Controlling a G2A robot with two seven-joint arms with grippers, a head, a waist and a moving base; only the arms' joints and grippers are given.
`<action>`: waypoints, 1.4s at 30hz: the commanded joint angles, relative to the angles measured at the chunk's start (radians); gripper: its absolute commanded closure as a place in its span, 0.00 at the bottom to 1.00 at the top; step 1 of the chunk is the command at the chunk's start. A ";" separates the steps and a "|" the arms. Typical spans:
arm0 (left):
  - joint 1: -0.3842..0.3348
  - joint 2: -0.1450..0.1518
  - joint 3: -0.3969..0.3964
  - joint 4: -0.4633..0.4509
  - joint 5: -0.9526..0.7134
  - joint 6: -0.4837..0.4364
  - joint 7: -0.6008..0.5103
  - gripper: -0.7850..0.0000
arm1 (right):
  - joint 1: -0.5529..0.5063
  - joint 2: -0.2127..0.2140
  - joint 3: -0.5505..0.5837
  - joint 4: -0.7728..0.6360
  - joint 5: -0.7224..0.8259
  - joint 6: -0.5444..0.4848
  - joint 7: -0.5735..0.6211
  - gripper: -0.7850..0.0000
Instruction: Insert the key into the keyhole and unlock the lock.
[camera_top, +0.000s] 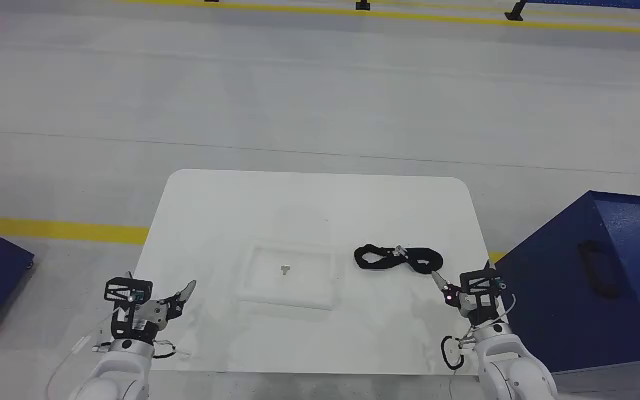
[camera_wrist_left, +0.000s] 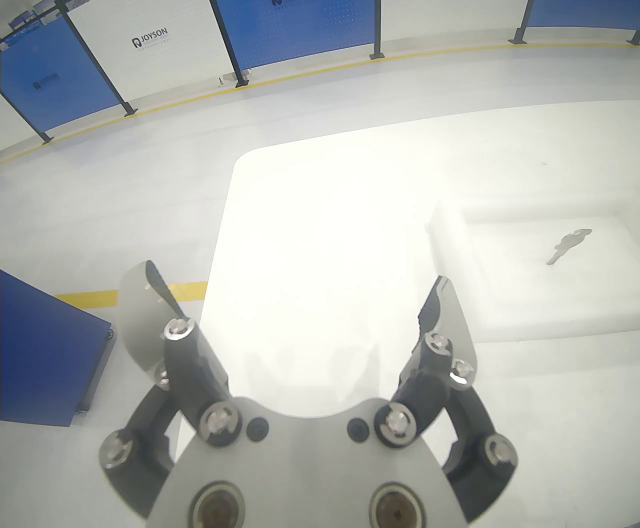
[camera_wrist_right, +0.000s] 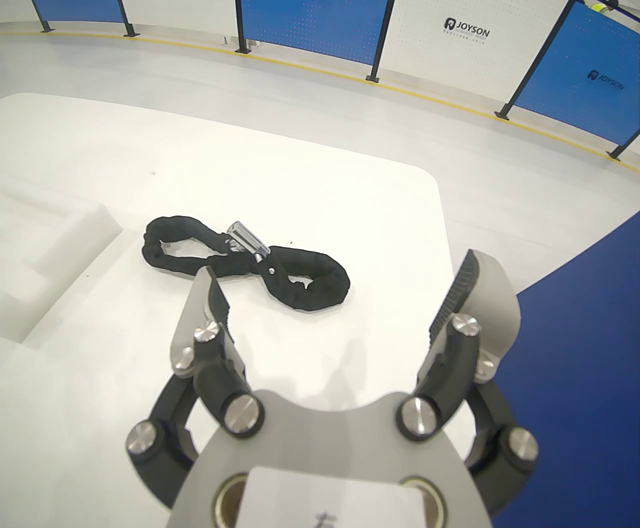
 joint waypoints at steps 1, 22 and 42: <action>0.000 0.000 0.000 0.000 0.000 0.000 0.000 0.00 | 0.000 0.000 0.000 0.000 0.000 0.000 0.000 0.00; -0.286 0.016 0.095 -0.142 -0.316 -0.438 -0.613 0.00 | 0.000 0.000 0.000 0.000 0.000 0.000 0.000 0.00; -0.736 -0.016 0.410 0.185 -0.674 -0.524 -0.956 0.00 | 0.000 0.000 0.000 0.000 0.000 0.000 0.000 0.00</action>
